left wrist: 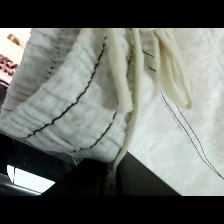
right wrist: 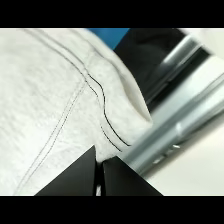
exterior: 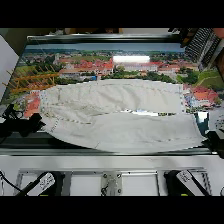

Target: Fold the clothes and pants, and hang the long-sleeved shirts on hangers.

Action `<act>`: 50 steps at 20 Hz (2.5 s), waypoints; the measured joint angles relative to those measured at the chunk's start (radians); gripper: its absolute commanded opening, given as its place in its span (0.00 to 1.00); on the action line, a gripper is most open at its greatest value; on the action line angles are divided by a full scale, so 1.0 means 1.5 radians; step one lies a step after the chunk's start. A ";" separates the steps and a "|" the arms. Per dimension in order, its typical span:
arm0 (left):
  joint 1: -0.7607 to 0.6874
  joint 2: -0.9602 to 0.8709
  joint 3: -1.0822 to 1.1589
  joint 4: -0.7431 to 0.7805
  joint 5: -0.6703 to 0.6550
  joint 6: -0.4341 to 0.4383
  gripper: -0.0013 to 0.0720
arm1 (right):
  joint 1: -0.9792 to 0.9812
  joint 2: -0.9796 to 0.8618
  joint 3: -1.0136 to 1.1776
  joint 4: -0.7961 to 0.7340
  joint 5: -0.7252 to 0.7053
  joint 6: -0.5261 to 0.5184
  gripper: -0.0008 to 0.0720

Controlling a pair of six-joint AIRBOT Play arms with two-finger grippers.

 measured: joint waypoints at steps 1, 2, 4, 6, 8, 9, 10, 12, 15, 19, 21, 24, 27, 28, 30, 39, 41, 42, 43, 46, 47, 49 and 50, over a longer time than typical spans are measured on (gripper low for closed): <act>-0.001 0.001 0.017 0.005 -0.024 0.001 0.05 | 0.001 0.018 0.019 -0.018 0.017 0.012 0.04; -0.004 0.003 0.036 0.009 -0.047 0.001 0.05 | 0.005 0.033 0.039 -0.037 0.032 0.021 0.04; -0.014 0.014 0.071 0.014 -0.079 0.003 0.05 | 0.024 0.052 0.079 -0.057 0.058 0.039 0.04; -0.031 0.030 0.109 0.017 -0.098 0.003 0.05 | 0.058 0.059 0.124 -0.069 0.074 0.058 0.04; -0.051 0.037 0.152 0.019 -0.114 0.003 0.05 | 0.102 0.053 0.175 -0.077 0.077 0.080 0.04; -0.062 0.035 0.176 0.021 -0.120 0.001 0.05 | 0.127 0.044 0.204 -0.079 0.078 0.089 0.04; -0.071 0.028 0.201 0.021 -0.125 0.001 0.05 | 0.149 0.031 0.233 -0.080 0.078 0.100 0.04; -0.084 -0.001 0.257 0.023 -0.134 -0.002 0.05 | 0.196 -0.008 0.297 -0.082 0.078 0.118 0.04; -0.093 -0.064 0.339 0.024 -0.143 -0.004 0.05 | 0.260 -0.090 0.394 -0.087 0.078 0.141 0.04; -0.106 -0.172 0.451 0.024 -0.149 -0.013 0.05 | 0.332 -0.217 0.518 -0.100 0.071 0.183 0.04; -0.115 -0.225 0.508 0.024 -0.152 -0.022 0.05 | 0.360 -0.273 0.567 -0.104 0.053 0.209 0.04; -0.127 -0.301 0.590 0.024 -0.153 -0.035 0.05 | 0.390 -0.337 0.616 -0.107 0.012 0.246 0.04; -0.132 -0.370 0.660 0.023 -0.155 -0.056 0.05 | 0.406 -0.384 0.637 -0.107 -0.034 0.278 0.04; -0.132 -0.390 0.678 0.023 -0.155 -0.065 0.05 | 0.409 -0.397 0.640 -0.107 -0.046 0.284 0.04; -0.134 -0.424 0.704 0.023 -0.157 -0.075 0.05 | 0.414 -0.422 0.644 -0.108 -0.071 0.296 0.04; -0.147 -0.501 0.734 0.026 -0.121 -0.110 0.05 | 0.450 -0.495 0.648 -0.110 -0.179 0.349 0.04; -0.148 -0.507 0.735 0.026 -0.111 -0.115 0.05 | 0.458 -0.504 0.648 -0.110 -0.200 0.359 0.04; -0.148 -0.509 0.735 0.026 -0.106 -0.115 0.05 | 0.461 -0.508 0.648 -0.110 -0.211 0.365 0.04; -0.148 -0.510 0.735 0.026 -0.099 -0.117 0.05 | 0.464 -0.512 0.648 -0.110 -0.222 0.371 0.05; -0.148 -0.512 0.735 0.026 -0.079 -0.120 0.84 | 0.473 -0.520 0.648 -0.107 -0.257 0.383 0.38; -0.148 -0.512 0.736 0.025 -0.071 -0.120 0.92 | 0.476 -0.521 0.648 -0.104 -0.271 0.385 0.72; -0.149 -0.512 0.735 0.013 -0.062 -0.120 0.92 | 0.480 -0.522 0.650 -0.078 -0.292 0.386 0.84; -0.148 -0.508 0.735 0.003 -0.058 -0.120 0.92 | 0.481 -0.520 0.651 -0.063 -0.298 0.385 0.84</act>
